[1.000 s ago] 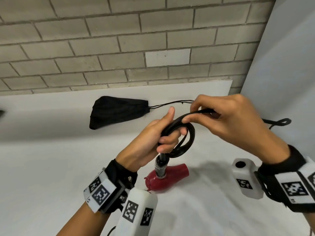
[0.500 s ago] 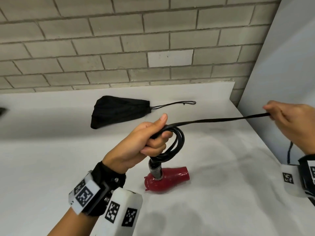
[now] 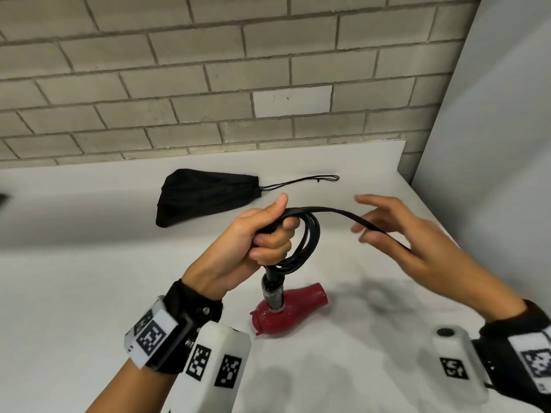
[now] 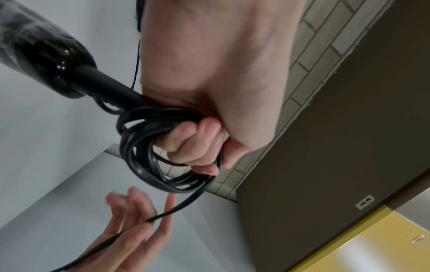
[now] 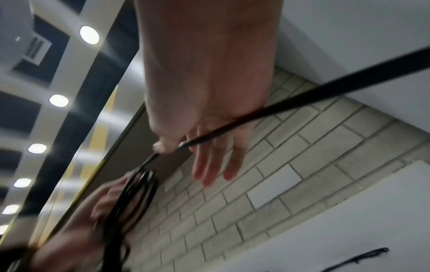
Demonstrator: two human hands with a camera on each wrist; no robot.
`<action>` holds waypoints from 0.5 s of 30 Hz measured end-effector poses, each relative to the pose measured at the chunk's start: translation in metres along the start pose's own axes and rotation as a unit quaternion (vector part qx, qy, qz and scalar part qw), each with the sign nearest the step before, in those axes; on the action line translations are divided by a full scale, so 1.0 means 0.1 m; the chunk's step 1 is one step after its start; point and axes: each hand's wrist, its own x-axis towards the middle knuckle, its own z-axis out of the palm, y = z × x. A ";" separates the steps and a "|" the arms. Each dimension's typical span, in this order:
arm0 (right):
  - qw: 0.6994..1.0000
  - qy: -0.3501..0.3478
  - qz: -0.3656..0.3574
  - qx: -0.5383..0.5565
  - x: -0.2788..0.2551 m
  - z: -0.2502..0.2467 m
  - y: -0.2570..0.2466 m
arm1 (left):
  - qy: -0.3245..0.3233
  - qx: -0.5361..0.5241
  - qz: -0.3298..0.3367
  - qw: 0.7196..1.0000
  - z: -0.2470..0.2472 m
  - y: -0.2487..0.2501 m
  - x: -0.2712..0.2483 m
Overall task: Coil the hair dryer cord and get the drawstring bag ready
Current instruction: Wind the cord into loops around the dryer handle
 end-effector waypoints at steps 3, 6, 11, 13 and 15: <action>0.994 0.103 -0.007 -0.040 -0.06 0.25 0.02 | 0.032 -0.016 0.023 0.999 -0.04 -0.01 -0.01; 0.967 0.161 -0.050 -0.192 -0.19 0.36 0.15 | 0.059 -0.037 0.038 0.997 -0.09 -0.01 -0.01; 0.917 0.085 -0.058 -0.385 -0.40 0.44 0.29 | 0.108 -0.028 0.043 0.993 -0.08 0.00 0.00; 0.895 0.073 -0.056 -0.436 -0.41 0.49 0.21 | 0.117 -0.028 0.047 0.992 -0.06 0.00 0.03; 0.879 0.055 -0.066 -0.469 -0.38 0.56 0.07 | 0.110 -0.055 0.043 0.992 -0.05 -0.01 0.07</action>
